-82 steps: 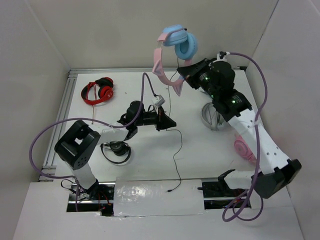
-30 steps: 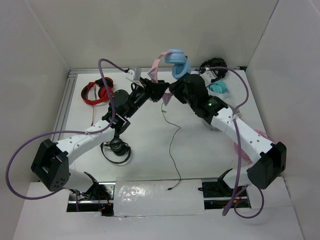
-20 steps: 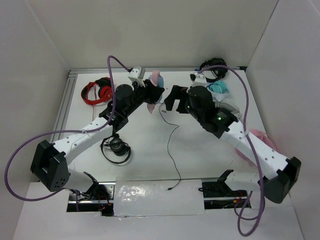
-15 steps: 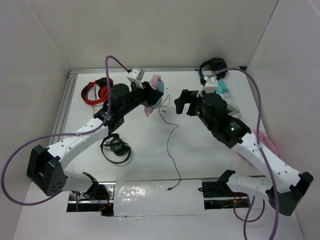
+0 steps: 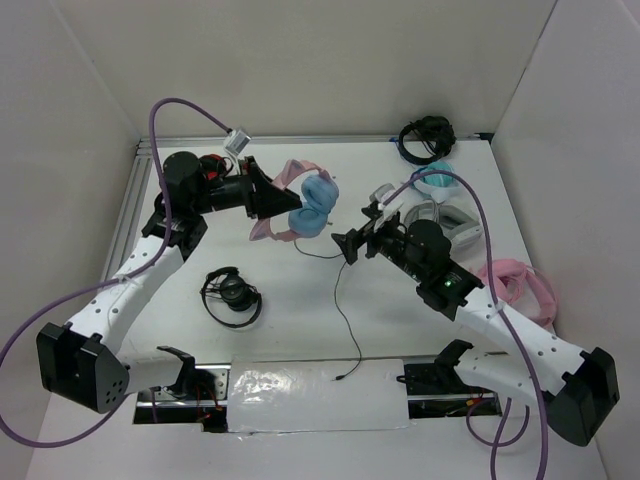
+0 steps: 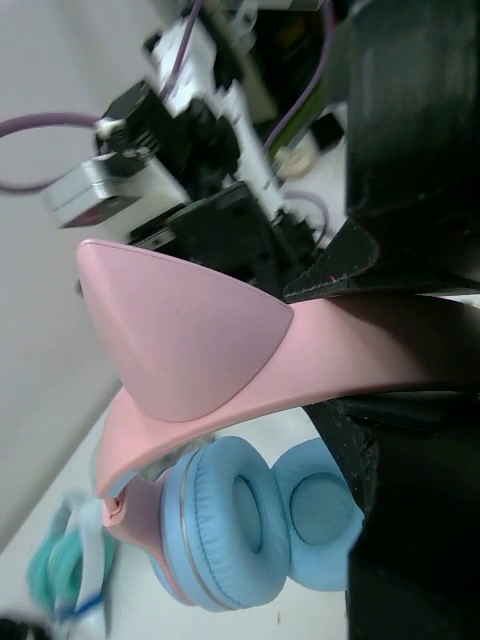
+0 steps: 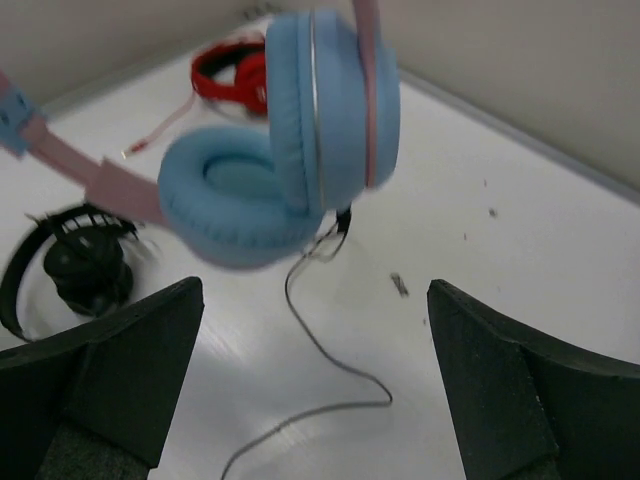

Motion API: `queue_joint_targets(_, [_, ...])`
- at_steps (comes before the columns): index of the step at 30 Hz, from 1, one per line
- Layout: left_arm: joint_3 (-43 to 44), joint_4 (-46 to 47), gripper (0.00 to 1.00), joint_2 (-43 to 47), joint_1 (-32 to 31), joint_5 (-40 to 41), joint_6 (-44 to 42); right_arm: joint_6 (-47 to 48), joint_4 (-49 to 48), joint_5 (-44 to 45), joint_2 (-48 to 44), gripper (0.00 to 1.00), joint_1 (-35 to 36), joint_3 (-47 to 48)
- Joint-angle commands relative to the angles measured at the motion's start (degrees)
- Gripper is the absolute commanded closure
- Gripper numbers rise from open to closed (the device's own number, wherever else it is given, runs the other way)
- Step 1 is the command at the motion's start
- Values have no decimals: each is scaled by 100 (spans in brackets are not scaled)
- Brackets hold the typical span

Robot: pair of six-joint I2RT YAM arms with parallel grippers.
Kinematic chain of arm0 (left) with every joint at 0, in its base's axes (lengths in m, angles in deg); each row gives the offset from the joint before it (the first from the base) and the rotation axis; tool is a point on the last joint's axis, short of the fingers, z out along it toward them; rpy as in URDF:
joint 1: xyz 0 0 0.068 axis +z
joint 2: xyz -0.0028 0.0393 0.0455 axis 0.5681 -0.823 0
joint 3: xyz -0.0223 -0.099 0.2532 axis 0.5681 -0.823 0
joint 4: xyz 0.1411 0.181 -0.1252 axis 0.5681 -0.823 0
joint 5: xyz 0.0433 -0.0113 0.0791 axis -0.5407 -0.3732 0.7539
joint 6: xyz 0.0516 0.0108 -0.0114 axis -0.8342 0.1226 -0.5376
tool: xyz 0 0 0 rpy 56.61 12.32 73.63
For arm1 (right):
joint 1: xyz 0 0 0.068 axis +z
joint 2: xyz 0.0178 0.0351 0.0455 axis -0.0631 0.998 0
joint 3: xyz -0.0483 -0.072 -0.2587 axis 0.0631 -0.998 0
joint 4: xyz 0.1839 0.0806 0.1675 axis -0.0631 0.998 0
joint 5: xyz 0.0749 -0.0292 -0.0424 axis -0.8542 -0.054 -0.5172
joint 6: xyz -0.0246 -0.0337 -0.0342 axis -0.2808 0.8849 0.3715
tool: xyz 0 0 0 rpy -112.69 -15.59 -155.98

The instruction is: Wrap the headphones

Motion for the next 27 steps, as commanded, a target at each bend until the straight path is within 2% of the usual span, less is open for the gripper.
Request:
queue_joint_targets(1, [167, 1222, 100, 45, 191, -1582, 667, -231, -1961, -536, -13, 0, -116, -54])
queue_joint_targets(3, [140, 1390, 100, 54, 252, -1794, 861, -390, -2427, -659, 40, 0, -143, -160])
queue_joint_targets(7, [140, 1442, 100, 63, 270, -1821, 1063, -390, -2271, -843, 444, 0, -178, 103])
queue_joint_targets(11, [105, 1557, 100, 71, 288, -1865, 1221, -609, -2507, -940, 664, 1, -178, 191])
queue_joint_targets(20, [17, 1768, 100, 45, 296, -1795, 1388, -768, -2376, -695, 1050, 17, -99, 507])
queue_joint_targets(21, [0, 1803, 100, 10, 296, -1795, 1424, -785, -2315, -590, 1112, 26, -99, 577])
queue_joint_targets(23, [-71, 1960, 100, -16, 296, -1830, 1538, -812, -2174, -545, 1226, 35, -82, 718])
queue_joint_targets(24, [-88, 2023, 100, -51, 296, -1856, 1556, -803, -2139, -553, 1244, 43, -73, 745])
queue_joint_targets(26, [-89, 2058, 100, -69, 296, -1874, 1608, -812, -2060, -431, 1270, 49, -20, 789])
queue_joint_targets(27, [-97, 2058, 100, -95, 288, -1874, 1600, -786, -2059, -387, 1262, 57, -3, 780])
